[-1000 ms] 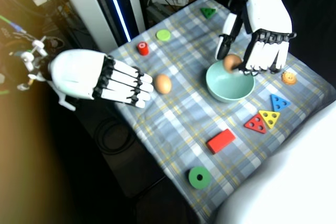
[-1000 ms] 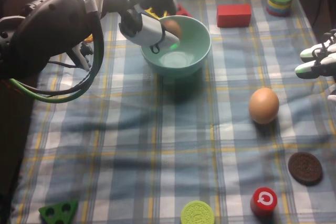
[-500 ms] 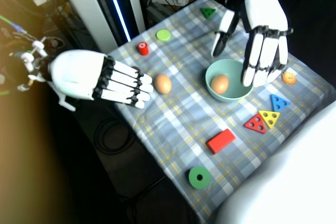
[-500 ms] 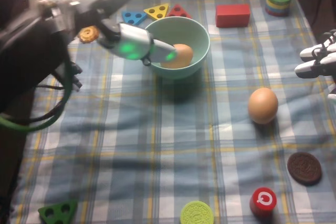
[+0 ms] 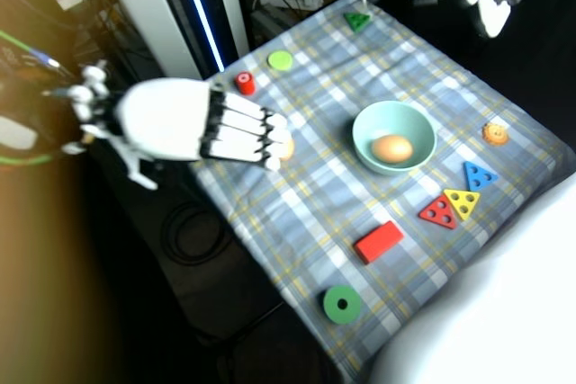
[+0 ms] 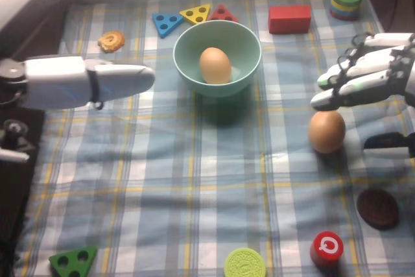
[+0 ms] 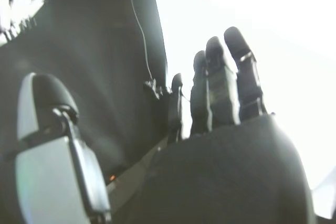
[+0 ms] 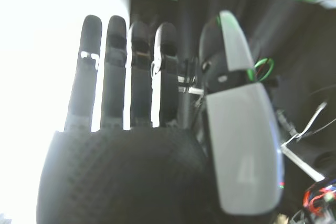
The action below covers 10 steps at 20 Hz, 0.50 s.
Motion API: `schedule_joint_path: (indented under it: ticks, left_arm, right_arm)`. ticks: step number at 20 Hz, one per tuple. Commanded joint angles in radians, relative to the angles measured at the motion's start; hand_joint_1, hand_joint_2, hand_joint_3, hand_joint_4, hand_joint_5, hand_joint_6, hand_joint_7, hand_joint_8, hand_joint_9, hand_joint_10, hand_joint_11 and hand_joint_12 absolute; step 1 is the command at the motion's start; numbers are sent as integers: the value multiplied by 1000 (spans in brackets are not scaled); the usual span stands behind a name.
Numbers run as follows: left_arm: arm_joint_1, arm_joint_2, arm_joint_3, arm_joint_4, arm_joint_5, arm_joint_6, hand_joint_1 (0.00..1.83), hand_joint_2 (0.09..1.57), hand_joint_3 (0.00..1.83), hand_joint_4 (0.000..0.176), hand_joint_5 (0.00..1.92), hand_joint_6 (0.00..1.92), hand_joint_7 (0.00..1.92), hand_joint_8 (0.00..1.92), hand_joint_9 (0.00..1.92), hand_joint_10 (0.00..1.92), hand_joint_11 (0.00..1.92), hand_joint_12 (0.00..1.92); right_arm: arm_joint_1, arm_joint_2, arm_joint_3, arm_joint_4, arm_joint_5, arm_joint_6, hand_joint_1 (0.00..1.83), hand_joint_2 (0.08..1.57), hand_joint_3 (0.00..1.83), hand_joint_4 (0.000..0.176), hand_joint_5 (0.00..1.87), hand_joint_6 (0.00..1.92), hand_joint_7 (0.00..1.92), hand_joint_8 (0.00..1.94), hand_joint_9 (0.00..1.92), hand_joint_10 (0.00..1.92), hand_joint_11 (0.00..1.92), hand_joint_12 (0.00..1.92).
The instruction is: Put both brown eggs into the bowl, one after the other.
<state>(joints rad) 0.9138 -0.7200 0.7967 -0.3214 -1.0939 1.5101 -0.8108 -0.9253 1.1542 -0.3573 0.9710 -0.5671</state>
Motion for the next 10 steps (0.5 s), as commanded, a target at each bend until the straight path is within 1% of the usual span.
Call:
schedule_joint_path:
  ticks: [1, 2, 3, 4, 5, 6, 7, 8, 9, 10]
  left_arm:
    - [9, 3, 4, 0, -165, -50, 731, 841, 5, 123, 200, 9, 260, 5, 285, 8, 0, 848]
    - [20, 4, 7, -5, -175, -66, 731, 841, 5, 123, 200, 9, 260, 5, 285, 8, 0, 848]
    - [56, 4, 18, -19, -211, -141, 780, 857, 7, 120, 206, 5, 247, 2, 293, 7, 0, 884]
    - [84, 4, 30, -26, -242, -214, 787, 865, 8, 119, 201, 1, 240, 0, 297, 8, 0, 891]
    - [112, 4, 44, -32, -271, -288, 773, 852, 2, 139, 185, 1, 230, 0, 301, 6, 0, 869]
    - [139, 3, 57, -42, -300, -361, 735, 849, 1, 156, 185, 1, 234, 1, 300, 4, 0, 820]
    - [164, 2, 67, -53, -323, -407, 717, 844, 0, 141, 209, 4, 260, 4, 339, 11, 0, 986]
    - [186, 1, 71, -65, -342, -433, 730, 835, 0, 115, 230, 6, 289, 8, 378, 18, 0, 1110]
    - [205, 1, 71, -77, -360, -448, 758, 833, 0, 110, 231, 4, 298, 9, 382, 17, 0, 1138]
    - [218, 2, 71, -83, -375, -462, 786, 822, 0, 119, 214, 1, 275, 1, 337, 2, 0, 1000]
  right_arm:
    - [23, -8, 15, 22, 64, 24, 958, 1097, 0, 60, 640, 0, 528, 0, 628, 3, 390, 858]
    - [30, -14, 21, 12, 56, 33, 958, 1097, 0, 60, 640, 0, 528, 0, 628, 3, 390, 858]
    - [43, -30, 37, -7, 44, 58, 1049, 1051, 0, 54, 634, 0, 515, 1, 617, 3, 397, 877]
    - [48, -36, 42, -14, 37, 60, 1133, 1015, 0, 55, 614, 0, 499, 0, 569, 2, 364, 866]
    - [53, -42, 46, -21, 28, 61, 1193, 976, 0, 45, 616, 1, 499, 0, 558, 1, 348, 846]
    - [62, -48, 51, -32, 15, 61, 1230, 966, 0, 43, 619, 2, 501, 1, 556, 0, 332, 836]
    - [74, -57, 57, -45, -2, 62, 1263, 947, 0, 52, 615, 0, 513, 0, 558, 0, 339, 767]
    - [84, -65, 63, -59, -18, 63, 1281, 937, 0, 43, 616, 1, 522, 3, 568, 4, 336, 748]
    - [91, -70, 66, -70, -32, 63, 1266, 941, 0, 45, 599, 0, 520, 1, 573, 5, 350, 751]
    - [92, -72, 67, -76, -42, 63, 1263, 938, 0, 61, 571, 0, 515, 0, 661, 6, 465, 896]
